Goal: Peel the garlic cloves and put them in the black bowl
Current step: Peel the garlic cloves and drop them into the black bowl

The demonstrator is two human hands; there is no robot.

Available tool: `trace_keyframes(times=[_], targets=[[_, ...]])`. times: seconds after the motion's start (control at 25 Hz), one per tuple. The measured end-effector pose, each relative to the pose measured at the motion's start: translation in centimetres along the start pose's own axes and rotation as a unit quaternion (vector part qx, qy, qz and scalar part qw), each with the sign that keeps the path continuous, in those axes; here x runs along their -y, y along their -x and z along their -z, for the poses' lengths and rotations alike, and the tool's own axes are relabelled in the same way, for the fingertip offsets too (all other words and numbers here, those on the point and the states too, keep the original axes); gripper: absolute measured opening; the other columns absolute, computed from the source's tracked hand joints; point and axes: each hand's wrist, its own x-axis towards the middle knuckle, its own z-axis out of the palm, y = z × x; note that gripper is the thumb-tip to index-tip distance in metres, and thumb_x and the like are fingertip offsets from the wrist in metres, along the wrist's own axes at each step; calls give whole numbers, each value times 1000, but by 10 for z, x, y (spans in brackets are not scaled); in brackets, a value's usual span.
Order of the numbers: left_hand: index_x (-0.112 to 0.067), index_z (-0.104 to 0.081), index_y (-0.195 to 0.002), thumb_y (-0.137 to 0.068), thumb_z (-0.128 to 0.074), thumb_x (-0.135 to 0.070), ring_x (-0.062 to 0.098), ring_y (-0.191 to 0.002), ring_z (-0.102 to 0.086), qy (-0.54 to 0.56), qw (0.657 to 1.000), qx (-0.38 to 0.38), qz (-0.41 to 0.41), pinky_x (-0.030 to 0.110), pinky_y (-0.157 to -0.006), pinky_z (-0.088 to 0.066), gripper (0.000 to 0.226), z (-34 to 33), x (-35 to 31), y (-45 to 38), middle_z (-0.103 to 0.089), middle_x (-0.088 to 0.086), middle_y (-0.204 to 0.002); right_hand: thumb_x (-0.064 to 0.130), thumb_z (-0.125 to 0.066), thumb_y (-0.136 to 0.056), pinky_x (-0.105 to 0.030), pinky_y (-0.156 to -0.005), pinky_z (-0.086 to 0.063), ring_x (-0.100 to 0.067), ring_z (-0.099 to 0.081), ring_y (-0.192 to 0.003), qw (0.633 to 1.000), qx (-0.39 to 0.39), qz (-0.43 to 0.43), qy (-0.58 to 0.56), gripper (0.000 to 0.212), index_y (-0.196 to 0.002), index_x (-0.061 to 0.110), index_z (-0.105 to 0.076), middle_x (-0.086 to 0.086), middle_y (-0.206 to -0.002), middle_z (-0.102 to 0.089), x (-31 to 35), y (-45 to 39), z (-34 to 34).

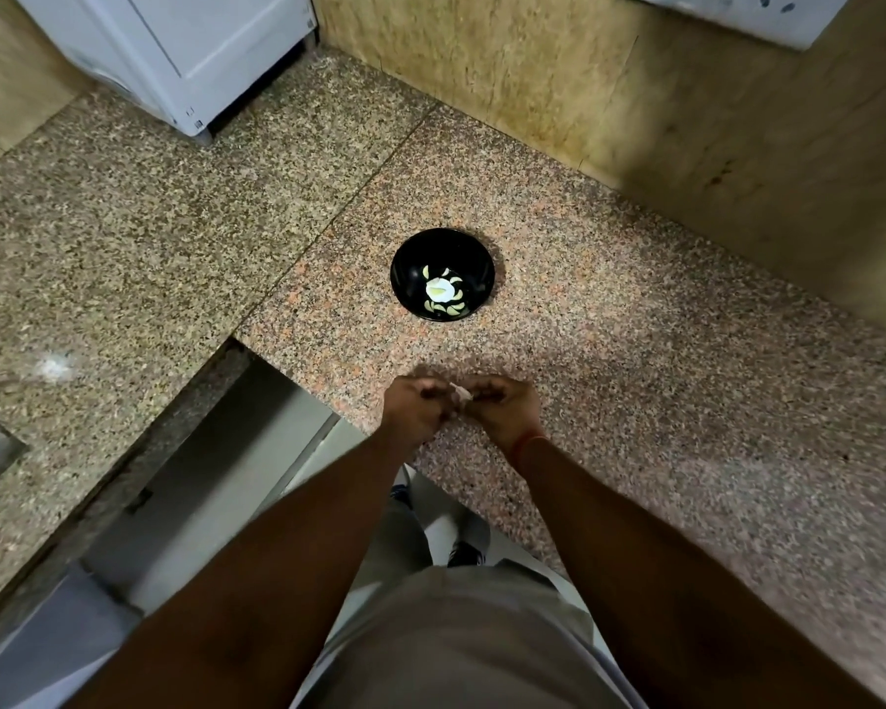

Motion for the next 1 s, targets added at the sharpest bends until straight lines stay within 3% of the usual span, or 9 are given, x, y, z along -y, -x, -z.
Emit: trace_keyframes(times=[0.2, 0.36, 0.56, 0.8, 1.0], targets=[[11, -74, -94, -86, -75, 5, 19, -52, -63, 22, 999, -38, -12, 24, -50, -53, 10, -9, 4, 10, -70, 18, -71, -2, -80, -83, -34, -73, -64, -26, -77, -88, 993, 41, -55, -95, 29, -110, 8, -76, -12, -103, -78, 4, 10, 10], [7, -75, -94, -86, -74, 6, 19, -69, -70, -1, 997, -53, -62, 26, -66, -60, 8, -16, 5, 15, -75, 17, -88, 2, -83, -81, -39, -74, -65, -28, -77, -85, 993, 29, -57, -103, 27, -107, 5, -75, -14, -100, -78, 3, 12, 10], [-9, -80, -87, -82, -80, 2, 24, -80, -75, -61, 987, -67, -131, 38, -76, -63, 12, -20, 13, 15, -77, 7, -86, 1, -78, -86, -42, -74, -65, -29, -77, -85, 993, 22, -35, -108, 27, -111, 10, -76, -10, -98, -79, -3, 13, 11], [-30, -75, -72, -80, -80, 4, 10, -67, -72, -118, 973, -84, -180, 34, -69, -63, 35, -22, 10, 17, -74, -9, -74, 9, -78, -88, -42, -74, -65, -27, -77, -84, 995, 27, -39, -92, 15, -102, 14, -78, -8, -94, -79, -7, 8, 10], [-12, -80, -82, -78, -85, -4, 10, -66, -73, -80, 980, -128, -132, 29, -64, -63, 11, -36, 9, 18, -76, -2, -76, 3, -76, -89, -43, -73, -65, -27, -77, -87, 988, 38, -68, -135, 21, -109, 10, -75, -8, -99, -79, -3, 6, 13]])
